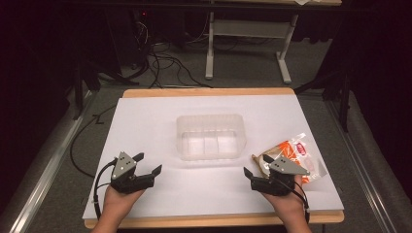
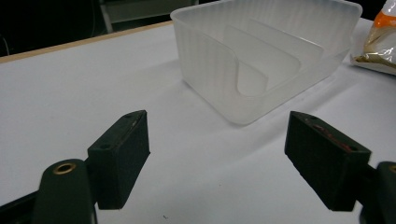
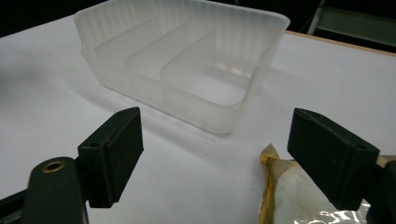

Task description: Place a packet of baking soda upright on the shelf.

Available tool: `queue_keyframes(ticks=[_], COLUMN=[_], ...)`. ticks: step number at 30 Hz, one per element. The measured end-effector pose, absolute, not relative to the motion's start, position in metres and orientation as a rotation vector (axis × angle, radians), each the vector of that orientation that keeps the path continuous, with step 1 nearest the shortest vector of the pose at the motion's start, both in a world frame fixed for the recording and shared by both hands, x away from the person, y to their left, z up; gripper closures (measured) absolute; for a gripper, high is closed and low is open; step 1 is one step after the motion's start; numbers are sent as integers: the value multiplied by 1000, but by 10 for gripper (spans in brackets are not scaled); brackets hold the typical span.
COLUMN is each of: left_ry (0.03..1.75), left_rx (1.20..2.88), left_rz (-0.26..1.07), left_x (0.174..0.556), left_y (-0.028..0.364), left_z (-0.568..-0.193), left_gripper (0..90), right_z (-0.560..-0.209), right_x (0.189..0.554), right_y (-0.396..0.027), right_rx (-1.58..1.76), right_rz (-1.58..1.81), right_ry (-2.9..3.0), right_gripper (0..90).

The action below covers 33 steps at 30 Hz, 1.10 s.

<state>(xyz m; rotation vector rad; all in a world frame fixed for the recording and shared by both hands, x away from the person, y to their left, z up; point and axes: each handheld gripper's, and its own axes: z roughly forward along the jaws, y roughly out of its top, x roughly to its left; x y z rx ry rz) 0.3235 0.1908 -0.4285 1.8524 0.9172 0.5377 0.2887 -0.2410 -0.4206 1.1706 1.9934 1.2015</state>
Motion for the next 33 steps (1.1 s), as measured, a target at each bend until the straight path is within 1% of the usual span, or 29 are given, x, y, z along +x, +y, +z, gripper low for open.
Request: queue_keyframes(ticks=[16,26,33], left_ry=[874,846,832], left_rx=[1882,1880,1871], left_rz=[519,525,542], left_x=[320,319,318], left_y=[184,182,181], left_z=[-429,-428,-428], left_gripper=[221,170,143], right_z=[-416,-414,-409], right_x=[286,286,284], right_y=[-243,-246,-256], right_rx=[1151,1155,1161], right_rz=[1213,1229,1245], right_ry=[2008,1996,1968], right_gripper=[184,175,157])
